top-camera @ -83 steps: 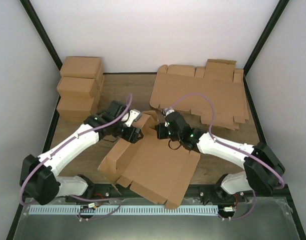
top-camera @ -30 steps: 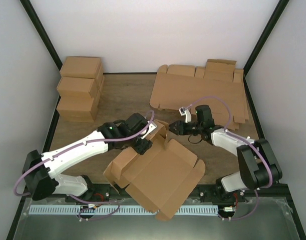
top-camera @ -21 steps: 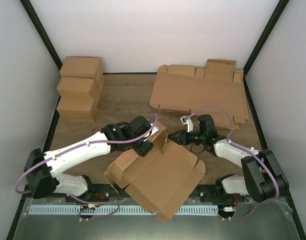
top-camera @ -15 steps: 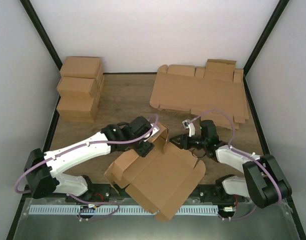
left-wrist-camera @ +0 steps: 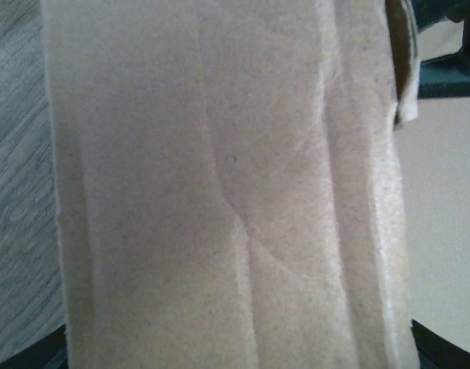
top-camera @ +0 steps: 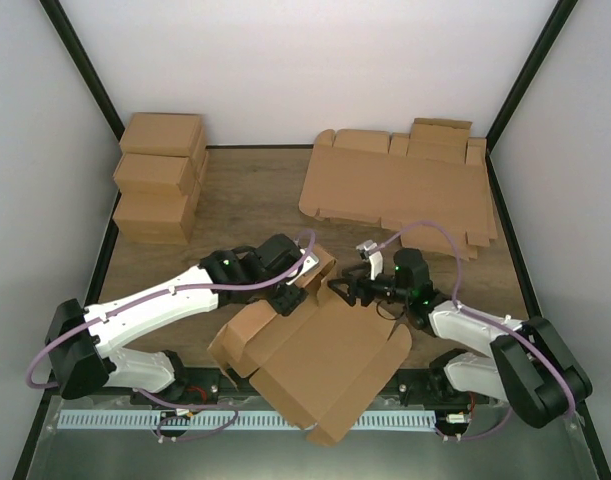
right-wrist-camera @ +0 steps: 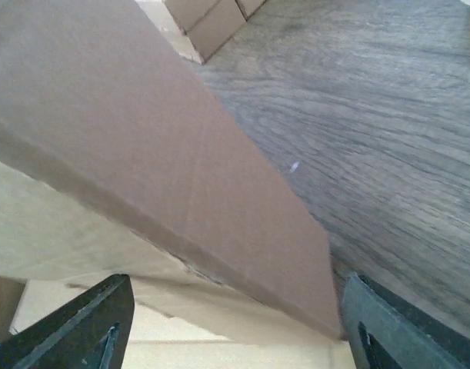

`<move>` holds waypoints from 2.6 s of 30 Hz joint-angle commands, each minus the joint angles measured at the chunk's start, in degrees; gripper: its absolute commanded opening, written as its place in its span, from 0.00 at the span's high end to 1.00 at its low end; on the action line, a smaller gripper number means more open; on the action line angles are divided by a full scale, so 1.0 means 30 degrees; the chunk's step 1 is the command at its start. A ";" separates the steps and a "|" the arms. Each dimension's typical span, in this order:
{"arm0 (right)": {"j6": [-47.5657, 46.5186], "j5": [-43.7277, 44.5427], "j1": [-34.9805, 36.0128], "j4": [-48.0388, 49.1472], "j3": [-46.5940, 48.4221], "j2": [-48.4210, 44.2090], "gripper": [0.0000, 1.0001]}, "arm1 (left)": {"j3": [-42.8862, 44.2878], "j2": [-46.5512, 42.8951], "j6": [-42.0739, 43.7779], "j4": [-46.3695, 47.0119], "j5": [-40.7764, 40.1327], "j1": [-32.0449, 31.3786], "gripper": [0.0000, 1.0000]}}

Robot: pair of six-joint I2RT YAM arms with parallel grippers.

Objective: Fold the paper box

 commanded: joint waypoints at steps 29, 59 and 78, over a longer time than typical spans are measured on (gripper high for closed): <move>-0.4948 0.7141 0.3669 0.6793 -0.1181 0.1246 0.47 | -0.0242 -0.0025 0.0419 0.0591 0.1172 -0.0570 0.33; -0.5080 1.0593 0.4753 0.8682 -0.2218 0.1276 0.78 | 0.0473 -0.1664 -0.3980 0.5590 0.7680 0.3784 0.00; -0.5366 0.9885 0.4760 0.9940 -0.2358 0.2364 0.80 | 0.0165 0.1148 -0.5146 0.7101 0.9781 0.5959 0.10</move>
